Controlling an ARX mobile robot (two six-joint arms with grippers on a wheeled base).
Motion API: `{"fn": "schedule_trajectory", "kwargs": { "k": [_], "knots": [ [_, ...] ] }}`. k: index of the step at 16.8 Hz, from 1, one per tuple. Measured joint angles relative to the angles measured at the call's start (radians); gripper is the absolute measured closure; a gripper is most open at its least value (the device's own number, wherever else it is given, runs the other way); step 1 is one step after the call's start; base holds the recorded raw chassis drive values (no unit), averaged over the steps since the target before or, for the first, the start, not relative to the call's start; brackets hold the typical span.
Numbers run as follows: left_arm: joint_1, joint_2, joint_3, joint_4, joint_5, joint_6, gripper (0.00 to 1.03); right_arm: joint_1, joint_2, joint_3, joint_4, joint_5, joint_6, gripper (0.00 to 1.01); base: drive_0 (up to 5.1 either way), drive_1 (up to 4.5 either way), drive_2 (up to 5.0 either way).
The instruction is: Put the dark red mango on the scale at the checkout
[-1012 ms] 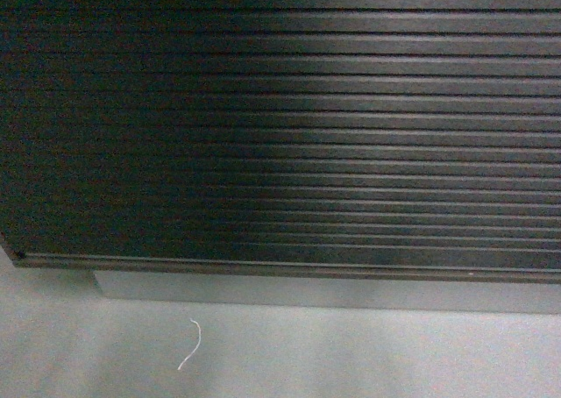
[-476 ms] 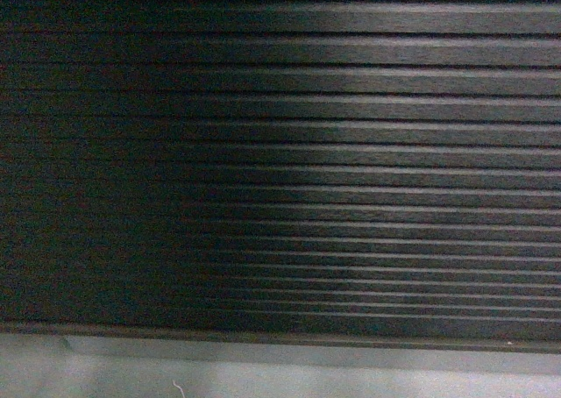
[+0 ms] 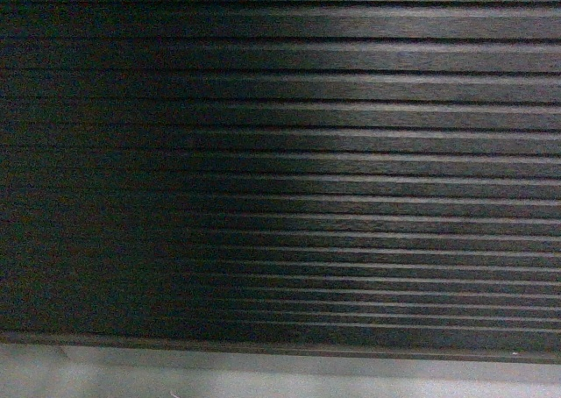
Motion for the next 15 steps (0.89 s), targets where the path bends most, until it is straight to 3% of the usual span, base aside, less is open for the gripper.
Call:
{"fn": "schedule_trajectory", "kwargs": {
  "k": [15],
  "knots": [
    [0.0, 0.0, 0.0, 0.001, -0.001, -0.001, 0.05, 0.0, 0.0, 0.0, 0.0, -0.002, -0.001, 0.03, 0.0, 0.0, 0.0]
  ]
}}
